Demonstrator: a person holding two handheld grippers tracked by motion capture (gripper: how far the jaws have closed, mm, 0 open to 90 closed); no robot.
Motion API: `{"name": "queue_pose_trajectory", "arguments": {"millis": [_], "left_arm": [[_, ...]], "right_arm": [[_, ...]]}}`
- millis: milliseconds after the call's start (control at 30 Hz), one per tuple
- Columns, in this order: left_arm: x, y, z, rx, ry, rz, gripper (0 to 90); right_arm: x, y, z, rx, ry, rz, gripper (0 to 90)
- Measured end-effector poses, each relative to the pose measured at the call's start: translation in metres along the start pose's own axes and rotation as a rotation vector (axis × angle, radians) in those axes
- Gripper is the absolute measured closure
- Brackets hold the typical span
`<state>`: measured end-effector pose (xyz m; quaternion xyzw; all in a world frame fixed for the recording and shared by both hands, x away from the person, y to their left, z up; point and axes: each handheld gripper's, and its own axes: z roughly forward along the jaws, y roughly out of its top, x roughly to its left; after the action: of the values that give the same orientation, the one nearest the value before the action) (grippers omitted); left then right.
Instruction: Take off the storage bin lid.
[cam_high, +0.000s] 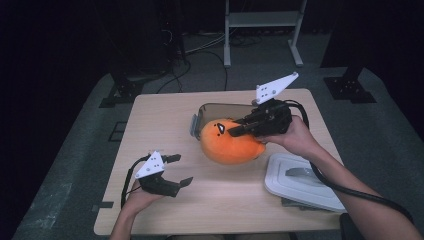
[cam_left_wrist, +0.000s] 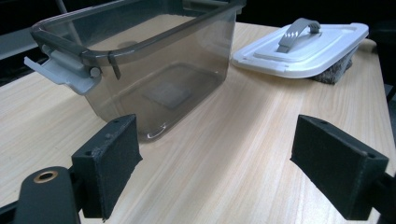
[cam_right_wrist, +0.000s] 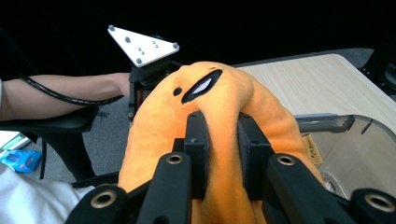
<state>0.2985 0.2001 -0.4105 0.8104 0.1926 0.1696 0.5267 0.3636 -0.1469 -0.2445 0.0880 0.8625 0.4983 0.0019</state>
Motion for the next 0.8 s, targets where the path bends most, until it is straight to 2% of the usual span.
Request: {"name": "queue_pose_trajectory", "arguments": {"millis": [800], "left_arm": [[-0.002,-0.002,0.001,0.009,-0.005,0.005,13.4]], "right_arm": [[-0.046,0.005,0.004,0.005,-0.045,0.049,76.5]]}}
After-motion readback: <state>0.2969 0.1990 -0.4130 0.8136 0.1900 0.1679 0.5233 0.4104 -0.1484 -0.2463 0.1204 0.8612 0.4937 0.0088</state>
